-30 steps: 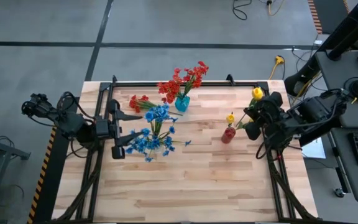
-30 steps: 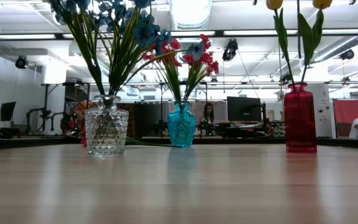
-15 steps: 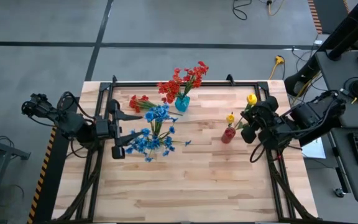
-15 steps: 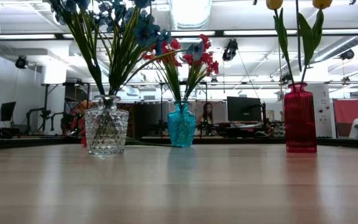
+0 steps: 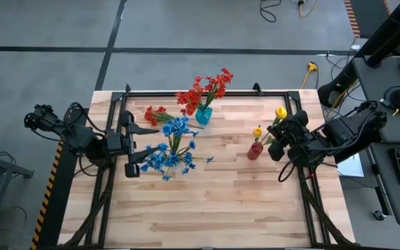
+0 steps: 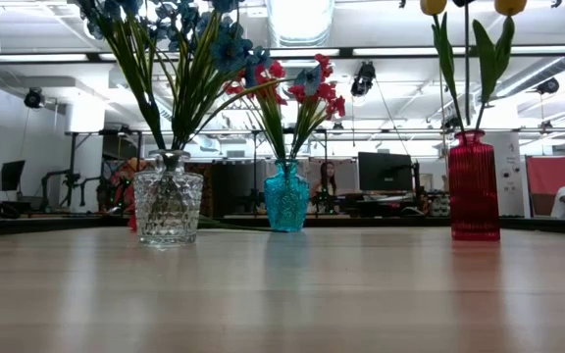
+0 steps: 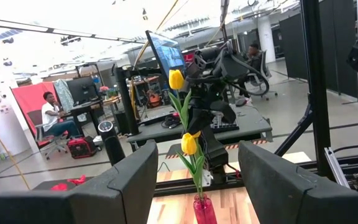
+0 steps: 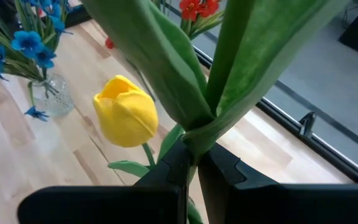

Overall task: Sort flowers into vase by color
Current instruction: Put the yellow flower into the red vase

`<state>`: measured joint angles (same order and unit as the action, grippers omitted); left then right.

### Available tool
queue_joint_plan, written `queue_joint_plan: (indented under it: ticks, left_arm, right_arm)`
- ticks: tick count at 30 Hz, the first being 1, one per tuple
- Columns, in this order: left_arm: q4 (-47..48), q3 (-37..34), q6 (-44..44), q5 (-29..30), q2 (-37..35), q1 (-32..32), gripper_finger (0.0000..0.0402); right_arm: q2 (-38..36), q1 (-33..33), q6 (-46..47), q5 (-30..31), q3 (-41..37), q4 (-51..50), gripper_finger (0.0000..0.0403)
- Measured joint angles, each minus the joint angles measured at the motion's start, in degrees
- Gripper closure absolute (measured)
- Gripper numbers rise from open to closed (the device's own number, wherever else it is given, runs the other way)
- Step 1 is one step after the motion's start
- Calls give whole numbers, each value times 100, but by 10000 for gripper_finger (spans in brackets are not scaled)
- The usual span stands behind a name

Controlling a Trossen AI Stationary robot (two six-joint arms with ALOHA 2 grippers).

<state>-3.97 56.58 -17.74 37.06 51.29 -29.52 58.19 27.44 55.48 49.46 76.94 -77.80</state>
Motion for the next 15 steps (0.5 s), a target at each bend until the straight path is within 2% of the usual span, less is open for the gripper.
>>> queue_joint_plan:
  ticks: [15]
  left_arm:
    - [17,0,0,0,0,-2,196]
  right_arm:
    - [-66,-11,5,166,-250,190,385]
